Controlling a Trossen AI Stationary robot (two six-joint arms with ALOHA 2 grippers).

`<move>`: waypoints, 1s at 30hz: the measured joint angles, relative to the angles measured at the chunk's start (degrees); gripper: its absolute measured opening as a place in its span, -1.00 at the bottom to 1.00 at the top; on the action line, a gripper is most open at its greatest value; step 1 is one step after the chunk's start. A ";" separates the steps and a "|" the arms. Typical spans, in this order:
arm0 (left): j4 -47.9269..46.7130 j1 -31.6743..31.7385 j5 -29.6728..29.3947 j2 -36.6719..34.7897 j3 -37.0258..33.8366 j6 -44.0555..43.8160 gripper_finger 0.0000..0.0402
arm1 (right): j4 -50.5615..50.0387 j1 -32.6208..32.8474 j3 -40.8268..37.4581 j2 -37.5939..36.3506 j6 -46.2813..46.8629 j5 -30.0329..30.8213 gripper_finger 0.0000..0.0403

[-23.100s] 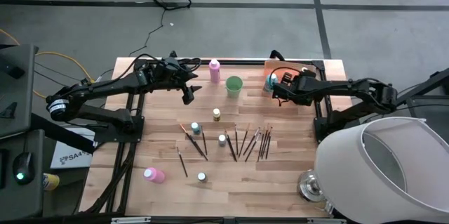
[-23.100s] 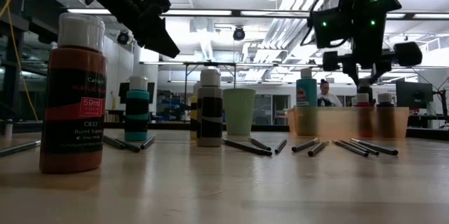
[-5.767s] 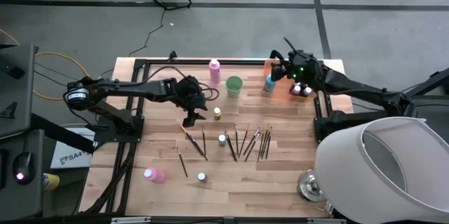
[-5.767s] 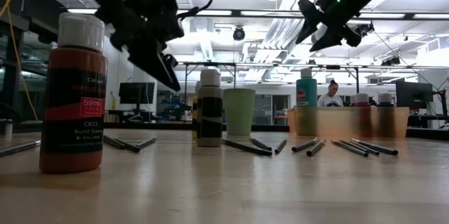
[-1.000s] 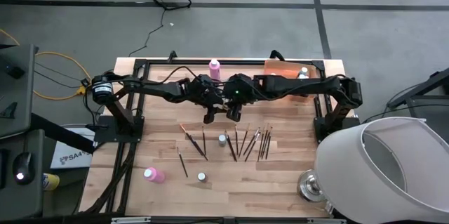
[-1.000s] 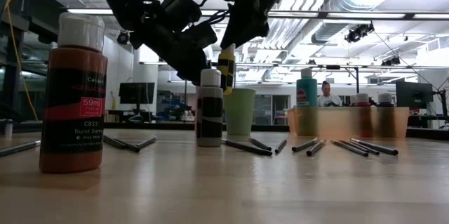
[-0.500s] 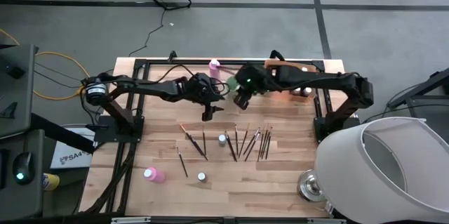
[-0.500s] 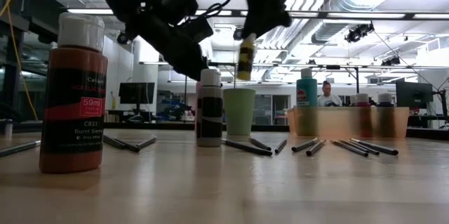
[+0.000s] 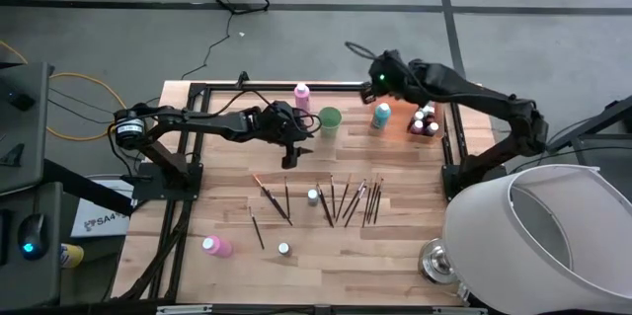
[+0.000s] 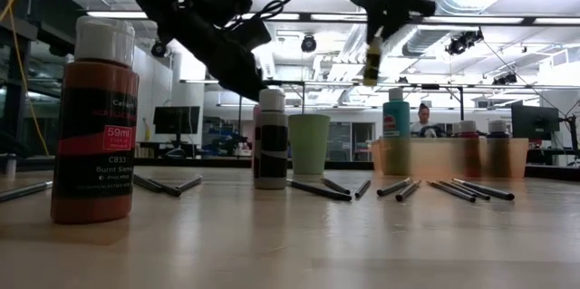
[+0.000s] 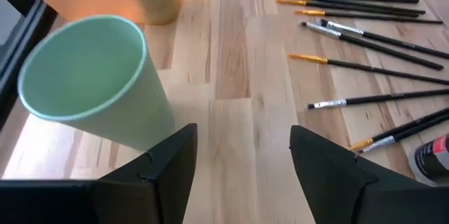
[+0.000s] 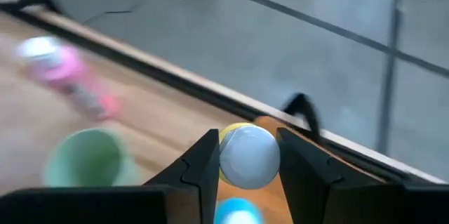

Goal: Pick & Place Paint Supplies
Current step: Put the small yellow paint bottle into the orange bin

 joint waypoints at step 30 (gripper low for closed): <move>-4.62 -0.04 0.04 0.00 -0.02 -0.26 0.10 | 5.88 -18.28 -23.09 0.02 23.86 -0.64 -0.44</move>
